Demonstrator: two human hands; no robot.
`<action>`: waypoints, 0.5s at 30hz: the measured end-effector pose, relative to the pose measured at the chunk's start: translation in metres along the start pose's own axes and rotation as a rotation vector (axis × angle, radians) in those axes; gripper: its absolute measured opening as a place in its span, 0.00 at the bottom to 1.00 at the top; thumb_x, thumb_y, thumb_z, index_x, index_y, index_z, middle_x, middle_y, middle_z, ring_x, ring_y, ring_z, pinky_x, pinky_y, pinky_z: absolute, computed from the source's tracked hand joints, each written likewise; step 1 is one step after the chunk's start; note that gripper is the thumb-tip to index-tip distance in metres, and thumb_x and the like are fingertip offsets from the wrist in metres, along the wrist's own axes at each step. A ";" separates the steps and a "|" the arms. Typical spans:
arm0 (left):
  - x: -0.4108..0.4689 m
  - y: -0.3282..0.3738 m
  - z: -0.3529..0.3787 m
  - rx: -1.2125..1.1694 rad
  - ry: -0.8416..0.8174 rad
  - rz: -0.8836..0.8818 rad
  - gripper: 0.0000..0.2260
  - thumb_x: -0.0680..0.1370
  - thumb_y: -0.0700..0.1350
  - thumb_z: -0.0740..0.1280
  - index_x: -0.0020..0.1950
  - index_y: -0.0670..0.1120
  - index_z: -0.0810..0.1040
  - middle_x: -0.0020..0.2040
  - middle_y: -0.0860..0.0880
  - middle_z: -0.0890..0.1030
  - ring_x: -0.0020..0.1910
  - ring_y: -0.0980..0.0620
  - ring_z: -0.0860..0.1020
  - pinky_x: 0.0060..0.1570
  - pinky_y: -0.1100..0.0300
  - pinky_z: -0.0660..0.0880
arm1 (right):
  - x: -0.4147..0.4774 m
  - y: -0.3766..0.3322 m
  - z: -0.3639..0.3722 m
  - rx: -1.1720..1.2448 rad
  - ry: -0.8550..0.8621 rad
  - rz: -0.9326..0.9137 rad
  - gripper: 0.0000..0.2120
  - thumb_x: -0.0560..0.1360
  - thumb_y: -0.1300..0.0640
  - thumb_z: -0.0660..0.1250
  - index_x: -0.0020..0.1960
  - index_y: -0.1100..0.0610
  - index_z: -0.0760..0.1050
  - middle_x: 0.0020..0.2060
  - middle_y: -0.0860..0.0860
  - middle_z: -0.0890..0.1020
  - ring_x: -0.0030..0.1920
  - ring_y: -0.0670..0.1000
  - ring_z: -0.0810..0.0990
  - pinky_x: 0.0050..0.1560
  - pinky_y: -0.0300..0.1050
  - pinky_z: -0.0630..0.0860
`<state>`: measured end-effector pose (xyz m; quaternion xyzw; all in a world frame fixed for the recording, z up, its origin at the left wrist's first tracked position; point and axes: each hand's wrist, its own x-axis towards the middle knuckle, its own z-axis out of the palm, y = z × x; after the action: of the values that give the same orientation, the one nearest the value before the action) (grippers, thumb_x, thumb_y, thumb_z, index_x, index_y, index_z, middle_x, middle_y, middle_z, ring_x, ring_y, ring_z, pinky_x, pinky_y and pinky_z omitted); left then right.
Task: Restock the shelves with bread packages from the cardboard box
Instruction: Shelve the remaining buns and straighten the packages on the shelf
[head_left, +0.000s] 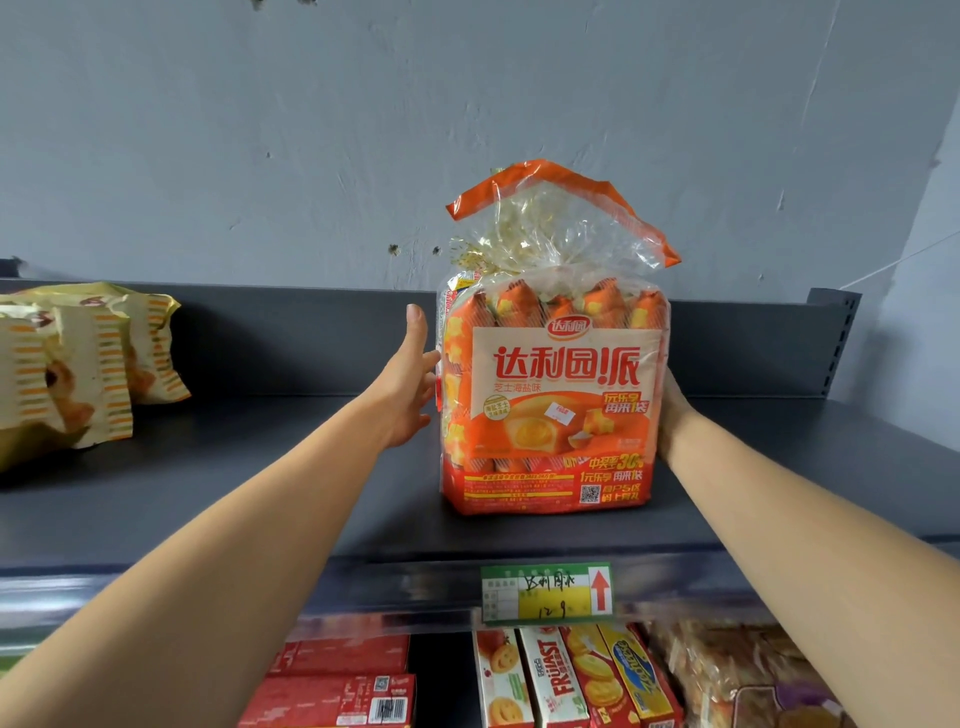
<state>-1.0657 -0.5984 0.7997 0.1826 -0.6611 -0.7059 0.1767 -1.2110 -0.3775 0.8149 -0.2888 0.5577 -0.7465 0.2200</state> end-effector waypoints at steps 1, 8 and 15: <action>-0.005 0.000 0.002 0.017 0.004 0.002 0.57 0.50 0.85 0.53 0.73 0.56 0.68 0.71 0.47 0.72 0.74 0.42 0.62 0.72 0.36 0.51 | -0.007 -0.002 -0.002 0.057 -0.043 0.031 0.22 0.82 0.41 0.51 0.41 0.53 0.76 0.31 0.51 0.84 0.31 0.48 0.84 0.29 0.41 0.80; -0.041 -0.004 0.016 0.027 0.000 0.049 0.44 0.67 0.79 0.43 0.62 0.49 0.78 0.51 0.48 0.83 0.56 0.47 0.77 0.65 0.48 0.68 | -0.023 0.005 -0.012 0.078 0.052 0.122 0.34 0.74 0.28 0.50 0.60 0.51 0.80 0.54 0.56 0.84 0.55 0.60 0.83 0.62 0.63 0.73; -0.056 -0.004 0.029 -0.027 -0.096 0.064 0.45 0.67 0.79 0.43 0.61 0.50 0.80 0.48 0.42 0.77 0.45 0.43 0.79 0.52 0.53 0.75 | -0.035 0.006 0.005 0.069 0.080 0.142 0.34 0.75 0.29 0.48 0.53 0.52 0.82 0.50 0.56 0.85 0.52 0.59 0.84 0.58 0.60 0.77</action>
<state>-1.0313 -0.5455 0.7988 0.1252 -0.6647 -0.7167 0.1698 -1.1815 -0.3600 0.8033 -0.2108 0.5590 -0.7586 0.2599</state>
